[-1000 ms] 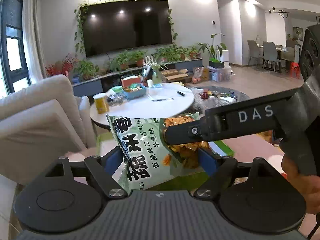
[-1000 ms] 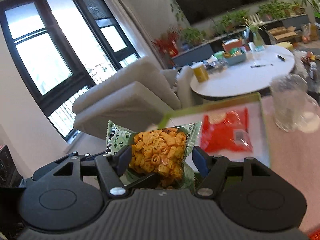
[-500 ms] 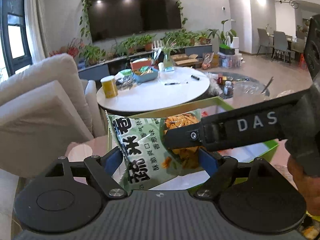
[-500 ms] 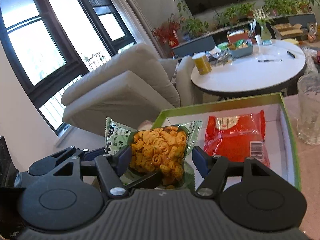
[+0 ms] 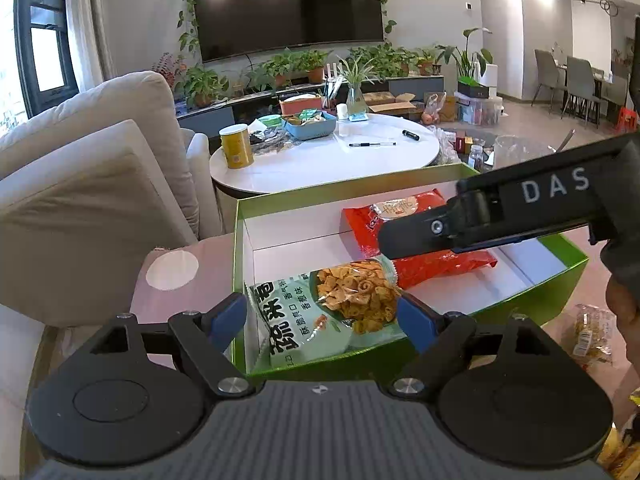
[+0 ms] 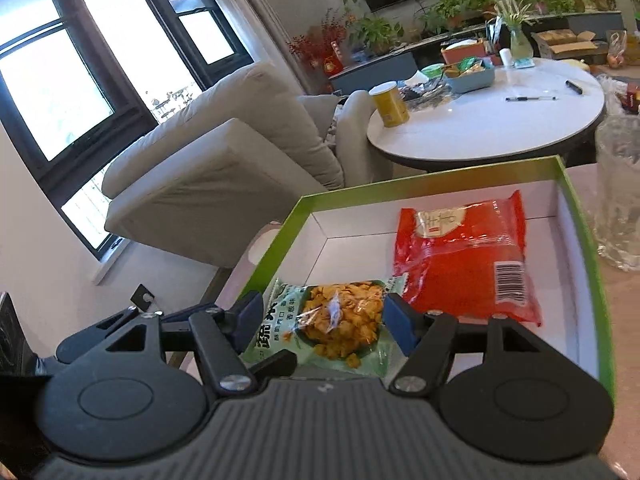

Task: Organize snacks
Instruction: 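Lower the green puff bag into the box beside the red bag and release, then move the right gripper to the yellow-and-red striped bag and grasp it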

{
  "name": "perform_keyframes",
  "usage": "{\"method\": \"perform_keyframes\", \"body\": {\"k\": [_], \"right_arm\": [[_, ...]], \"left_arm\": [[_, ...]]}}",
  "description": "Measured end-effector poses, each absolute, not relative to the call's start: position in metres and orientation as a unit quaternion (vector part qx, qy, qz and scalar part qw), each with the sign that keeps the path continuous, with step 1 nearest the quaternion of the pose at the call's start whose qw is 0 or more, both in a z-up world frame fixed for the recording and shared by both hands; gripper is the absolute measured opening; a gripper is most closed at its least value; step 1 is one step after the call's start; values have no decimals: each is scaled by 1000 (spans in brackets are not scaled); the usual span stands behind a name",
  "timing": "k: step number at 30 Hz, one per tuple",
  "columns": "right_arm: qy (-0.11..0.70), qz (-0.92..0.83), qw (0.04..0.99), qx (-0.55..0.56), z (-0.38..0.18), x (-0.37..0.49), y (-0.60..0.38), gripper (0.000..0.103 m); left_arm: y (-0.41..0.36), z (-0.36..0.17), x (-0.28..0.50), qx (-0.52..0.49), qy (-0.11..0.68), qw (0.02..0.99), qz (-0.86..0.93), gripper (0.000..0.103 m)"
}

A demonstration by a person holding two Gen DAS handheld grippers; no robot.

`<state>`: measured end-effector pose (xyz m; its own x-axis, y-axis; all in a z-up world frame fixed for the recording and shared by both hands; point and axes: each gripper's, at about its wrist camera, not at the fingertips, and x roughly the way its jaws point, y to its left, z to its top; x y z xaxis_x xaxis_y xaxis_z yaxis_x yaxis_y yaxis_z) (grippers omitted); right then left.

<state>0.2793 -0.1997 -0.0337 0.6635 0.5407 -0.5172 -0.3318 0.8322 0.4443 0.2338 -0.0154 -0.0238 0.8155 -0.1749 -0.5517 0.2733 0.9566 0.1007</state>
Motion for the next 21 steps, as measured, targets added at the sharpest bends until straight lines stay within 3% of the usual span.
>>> {"method": "perform_keyframes", "body": {"k": [11, 21], "right_arm": [[265, 226, 934, 81, -2, 213, -213, 60], [211, 231, 950, 16, 3, 142, -250, 61]], "left_arm": [[-16, -1, 173, 42, 229, 967, -100, 90], [-33, -4, 131, 40, 246, 963, -100, 95]]}}
